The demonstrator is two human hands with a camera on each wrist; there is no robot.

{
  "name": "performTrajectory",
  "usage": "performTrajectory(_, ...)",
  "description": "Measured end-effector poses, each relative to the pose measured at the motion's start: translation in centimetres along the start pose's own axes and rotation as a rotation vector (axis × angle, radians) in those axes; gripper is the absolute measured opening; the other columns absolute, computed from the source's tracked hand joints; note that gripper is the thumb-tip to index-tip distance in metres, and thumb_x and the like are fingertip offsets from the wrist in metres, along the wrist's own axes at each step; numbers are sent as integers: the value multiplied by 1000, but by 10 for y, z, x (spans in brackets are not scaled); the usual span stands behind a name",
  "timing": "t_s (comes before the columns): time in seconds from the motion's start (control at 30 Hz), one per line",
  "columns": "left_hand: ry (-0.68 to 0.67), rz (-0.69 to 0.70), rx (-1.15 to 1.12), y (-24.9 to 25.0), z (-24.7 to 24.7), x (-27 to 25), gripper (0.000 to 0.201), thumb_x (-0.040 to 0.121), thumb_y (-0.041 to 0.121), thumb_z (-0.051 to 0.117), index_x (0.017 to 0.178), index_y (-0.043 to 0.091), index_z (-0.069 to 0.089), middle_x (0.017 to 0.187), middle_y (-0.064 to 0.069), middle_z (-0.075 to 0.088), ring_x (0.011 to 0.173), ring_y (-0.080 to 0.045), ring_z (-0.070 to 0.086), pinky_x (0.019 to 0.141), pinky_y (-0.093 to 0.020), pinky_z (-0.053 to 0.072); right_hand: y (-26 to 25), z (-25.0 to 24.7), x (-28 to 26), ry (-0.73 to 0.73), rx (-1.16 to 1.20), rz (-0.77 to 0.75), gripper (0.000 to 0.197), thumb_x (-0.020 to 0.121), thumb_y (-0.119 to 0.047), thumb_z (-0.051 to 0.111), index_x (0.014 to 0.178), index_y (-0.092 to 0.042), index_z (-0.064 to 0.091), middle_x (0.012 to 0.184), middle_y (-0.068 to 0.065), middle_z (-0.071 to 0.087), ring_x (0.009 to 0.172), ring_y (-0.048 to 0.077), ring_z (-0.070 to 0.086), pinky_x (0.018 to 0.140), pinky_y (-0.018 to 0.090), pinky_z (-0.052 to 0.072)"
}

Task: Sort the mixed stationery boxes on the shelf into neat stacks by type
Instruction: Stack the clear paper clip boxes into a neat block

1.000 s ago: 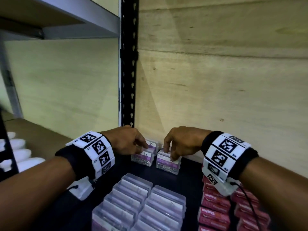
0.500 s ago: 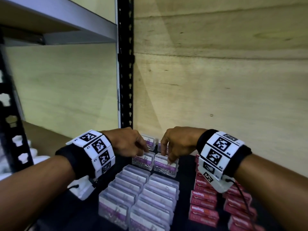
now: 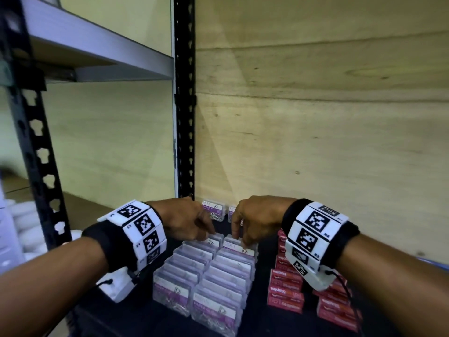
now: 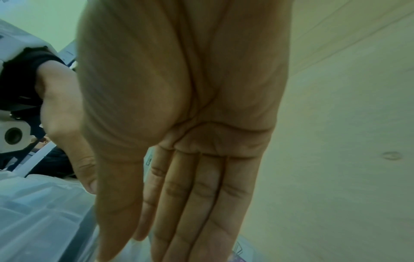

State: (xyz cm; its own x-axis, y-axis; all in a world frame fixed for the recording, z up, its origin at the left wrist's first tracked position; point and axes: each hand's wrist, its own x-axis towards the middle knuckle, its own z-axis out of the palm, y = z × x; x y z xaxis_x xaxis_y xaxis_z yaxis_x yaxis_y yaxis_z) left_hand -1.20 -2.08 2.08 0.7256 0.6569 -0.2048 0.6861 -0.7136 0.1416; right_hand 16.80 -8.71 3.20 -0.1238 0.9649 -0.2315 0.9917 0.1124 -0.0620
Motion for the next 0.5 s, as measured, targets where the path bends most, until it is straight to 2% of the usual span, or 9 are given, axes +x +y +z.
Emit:
performTrajectory(0.07,-5,5,9,2,0,-4,29,95,36,56,122,39,64,122,21,63,101,2,54,87,-15,38,-2,1,-4,-4,-9,-8,26,84,-22,76,109,-25,73,90,-11,71,84,9,64,79,24,50)
performTrajectory(0.13,-10,4,5,4,0,-6,29,95,36,56,122,39,64,122,21,63,102,2,54,89,-15,39,-4,2,-6,-9,-20,-17,26,84,-21,76,109,-25,73,98,-7,74,85,10,65,79,25,51)
performTrajectory(0.27,-3,5,3,5,1,-10,29,94,35,57,122,38,65,120,21,65,98,5,55,82,-10,37,-7,3,-8,-16,-35,-23,26,84,-22,76,109,-26,72,105,-5,73,88,12,64,76,24,49)
performTrajectory(0.37,-3,10,10,5,2,-12,30,94,36,57,123,37,65,119,21,65,98,5,55,82,-10,37,-8,3,-11,-18,-38,-26,26,85,-22,76,111,-26,72,106,-5,72,87,12,63,72,24,47)
performTrajectory(0.5,-14,10,-1,6,2,-14,29,94,36,57,121,38,65,119,22,65,97,6,56,86,-12,38,-8,4,-13,-27,-22,-32,27,85,-21,76,111,-25,71,105,-4,72,93,14,66,77,26,50)
